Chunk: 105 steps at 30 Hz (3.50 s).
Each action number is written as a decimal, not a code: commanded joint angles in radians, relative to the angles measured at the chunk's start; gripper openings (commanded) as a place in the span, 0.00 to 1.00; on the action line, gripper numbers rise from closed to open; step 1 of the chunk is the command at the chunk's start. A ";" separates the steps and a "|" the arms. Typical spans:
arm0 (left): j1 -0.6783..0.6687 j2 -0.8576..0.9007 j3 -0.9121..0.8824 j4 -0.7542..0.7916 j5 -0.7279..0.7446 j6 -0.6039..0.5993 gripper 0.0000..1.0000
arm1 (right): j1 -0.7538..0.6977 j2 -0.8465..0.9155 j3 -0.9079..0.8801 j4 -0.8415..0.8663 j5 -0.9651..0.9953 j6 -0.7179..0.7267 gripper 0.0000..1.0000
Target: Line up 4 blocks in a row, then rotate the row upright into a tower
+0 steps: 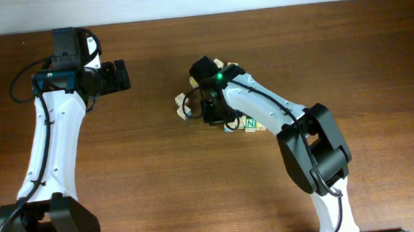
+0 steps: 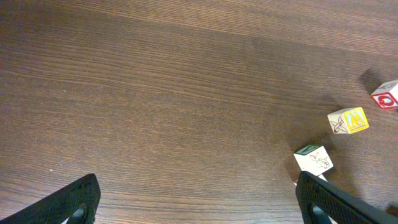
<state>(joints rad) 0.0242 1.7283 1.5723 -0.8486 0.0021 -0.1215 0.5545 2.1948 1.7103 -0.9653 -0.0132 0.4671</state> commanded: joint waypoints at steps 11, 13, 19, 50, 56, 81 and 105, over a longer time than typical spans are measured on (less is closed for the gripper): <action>-0.005 0.007 0.011 0.002 -0.006 -0.009 0.99 | -0.163 -0.105 -0.054 0.039 -0.015 0.063 0.09; -0.004 0.007 0.011 0.002 -0.006 -0.009 0.99 | -0.161 -0.105 -0.138 0.114 -0.029 0.066 0.09; -0.004 0.007 0.011 0.002 -0.006 -0.009 0.99 | -0.161 -0.105 -0.172 0.105 -0.040 0.066 0.09; -0.002 0.007 0.011 0.002 -0.006 -0.009 0.99 | -0.286 -0.251 -0.392 0.196 -0.036 -0.033 0.09; -0.002 0.007 0.011 0.002 -0.006 -0.009 0.99 | -0.286 -0.251 -0.392 0.195 -0.065 -0.058 0.09; -0.002 0.007 0.011 0.002 -0.006 -0.009 0.99 | -0.422 -0.399 -0.380 -0.019 -0.101 0.020 0.09; -0.002 0.007 0.011 0.002 -0.006 -0.009 0.99 | -0.241 -0.235 -0.419 0.276 -0.227 -0.120 0.10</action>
<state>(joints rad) 0.0246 1.7283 1.5723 -0.8486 0.0021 -0.1215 0.3115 1.9533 1.2881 -0.6819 -0.2287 0.3611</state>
